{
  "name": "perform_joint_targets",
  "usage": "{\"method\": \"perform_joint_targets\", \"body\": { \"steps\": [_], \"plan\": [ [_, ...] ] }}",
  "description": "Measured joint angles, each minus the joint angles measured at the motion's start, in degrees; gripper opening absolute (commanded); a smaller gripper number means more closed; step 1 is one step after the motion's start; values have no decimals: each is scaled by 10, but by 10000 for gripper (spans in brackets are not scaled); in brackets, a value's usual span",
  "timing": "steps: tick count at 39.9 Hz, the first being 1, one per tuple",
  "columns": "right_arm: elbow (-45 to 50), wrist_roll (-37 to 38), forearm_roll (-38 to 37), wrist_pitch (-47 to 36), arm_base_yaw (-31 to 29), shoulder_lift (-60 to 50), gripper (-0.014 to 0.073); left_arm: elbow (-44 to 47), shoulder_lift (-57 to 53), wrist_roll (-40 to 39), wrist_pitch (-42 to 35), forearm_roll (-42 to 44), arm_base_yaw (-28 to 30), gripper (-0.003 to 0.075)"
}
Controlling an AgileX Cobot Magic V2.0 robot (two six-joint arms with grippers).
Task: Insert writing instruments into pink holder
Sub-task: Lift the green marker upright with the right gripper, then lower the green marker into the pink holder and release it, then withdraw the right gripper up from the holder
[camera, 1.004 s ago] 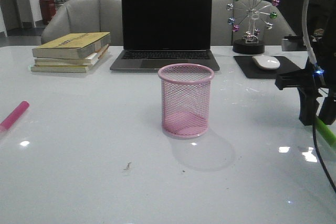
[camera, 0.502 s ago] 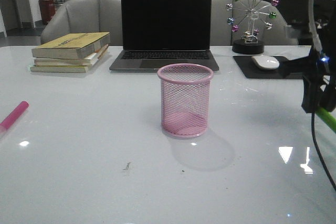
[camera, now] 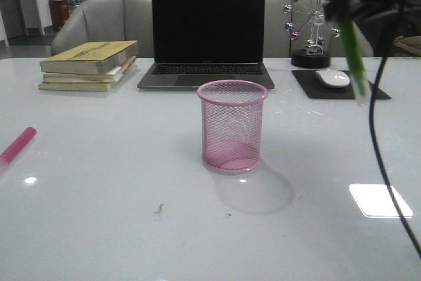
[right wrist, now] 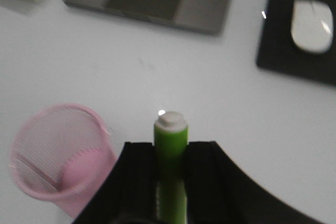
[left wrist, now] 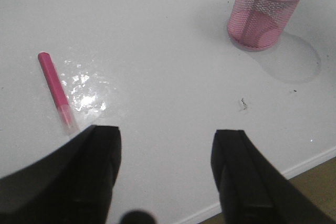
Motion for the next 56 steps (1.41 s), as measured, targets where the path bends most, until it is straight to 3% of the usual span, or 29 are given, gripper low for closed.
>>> {"method": "perform_joint_targets", "body": {
  "steps": [13,18,25,28,36,41,48,56],
  "plan": [
    [21,0,1,-330,120,55,154,0,0,0,0,0,0,433],
    [21,-1,1,-411,123,116,156,0,0,0,0,0,0,433],
    [21,-3,1,-451,121,206,160,0,0,0,0,0,0,433],
    [21,-4,1,-451,121,232,202,0,0,0,0,0,0,433],
    [21,-5,1,-443,121,260,435,0,0,0,0,0,0,433],
    [21,-11,1,-415,120,240,461,0,0,0,0,0,0,433],
    [21,-72,1,-264,119,136,461,0,0,0,0,0,0,433],
    [21,-108,1,-32,115,-39,461,0,0,0,0,0,0,433]
  ]
}}
